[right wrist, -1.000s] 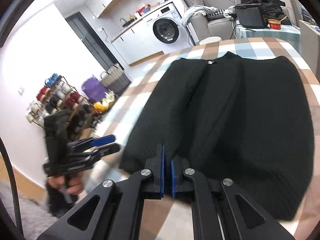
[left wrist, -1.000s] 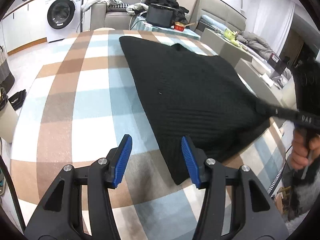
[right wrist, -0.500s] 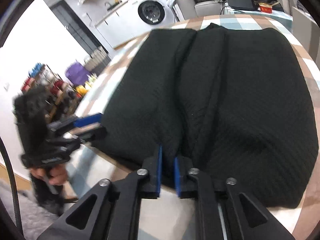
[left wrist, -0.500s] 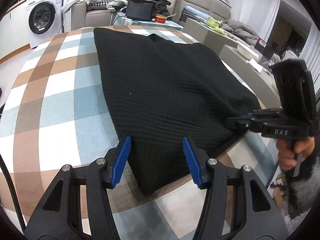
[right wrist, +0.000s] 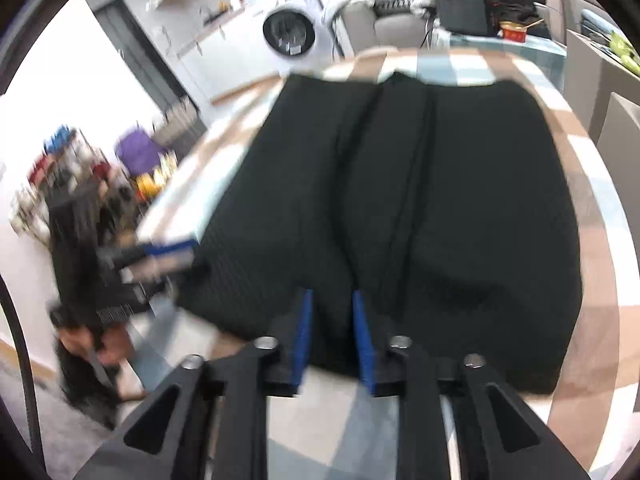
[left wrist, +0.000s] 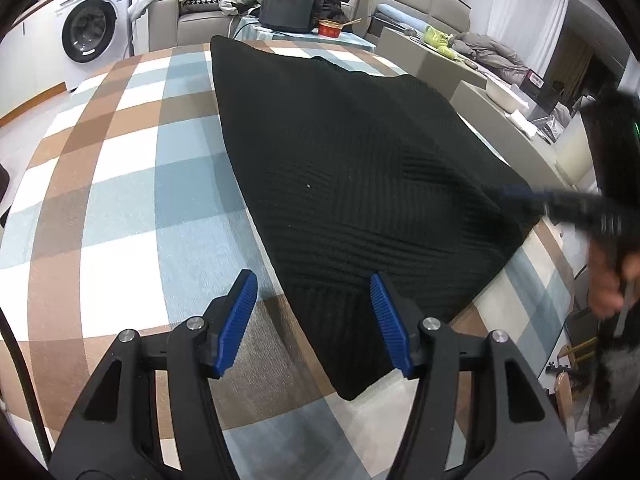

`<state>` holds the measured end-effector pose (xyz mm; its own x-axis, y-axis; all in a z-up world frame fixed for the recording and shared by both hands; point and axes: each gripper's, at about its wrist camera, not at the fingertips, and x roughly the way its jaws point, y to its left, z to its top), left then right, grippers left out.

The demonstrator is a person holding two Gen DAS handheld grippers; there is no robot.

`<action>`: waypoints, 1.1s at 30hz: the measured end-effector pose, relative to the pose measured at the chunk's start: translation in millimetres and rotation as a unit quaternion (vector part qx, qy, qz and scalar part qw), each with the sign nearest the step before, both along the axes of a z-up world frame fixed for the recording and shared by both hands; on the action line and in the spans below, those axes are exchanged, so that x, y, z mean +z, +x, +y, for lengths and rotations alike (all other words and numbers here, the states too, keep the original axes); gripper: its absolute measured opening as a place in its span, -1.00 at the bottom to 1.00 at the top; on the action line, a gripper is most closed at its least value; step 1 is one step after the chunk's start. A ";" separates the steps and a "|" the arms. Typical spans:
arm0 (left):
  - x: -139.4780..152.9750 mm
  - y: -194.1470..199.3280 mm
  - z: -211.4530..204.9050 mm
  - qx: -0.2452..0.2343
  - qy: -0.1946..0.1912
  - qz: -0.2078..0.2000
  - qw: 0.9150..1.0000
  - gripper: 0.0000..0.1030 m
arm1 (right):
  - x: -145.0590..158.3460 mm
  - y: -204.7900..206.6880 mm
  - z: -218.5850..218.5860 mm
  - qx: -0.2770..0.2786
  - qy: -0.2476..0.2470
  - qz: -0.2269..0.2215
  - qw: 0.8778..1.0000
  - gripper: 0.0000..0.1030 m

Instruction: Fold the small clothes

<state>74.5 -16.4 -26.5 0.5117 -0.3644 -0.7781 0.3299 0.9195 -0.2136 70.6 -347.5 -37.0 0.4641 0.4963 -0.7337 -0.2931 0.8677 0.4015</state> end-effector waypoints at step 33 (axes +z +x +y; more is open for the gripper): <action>1.0 0.3 10.8 0.031 -0.011 0.003 0.999 0.11 | -17.0 81.7 22.7 -0.002 0.043 0.026 0.999 -0.29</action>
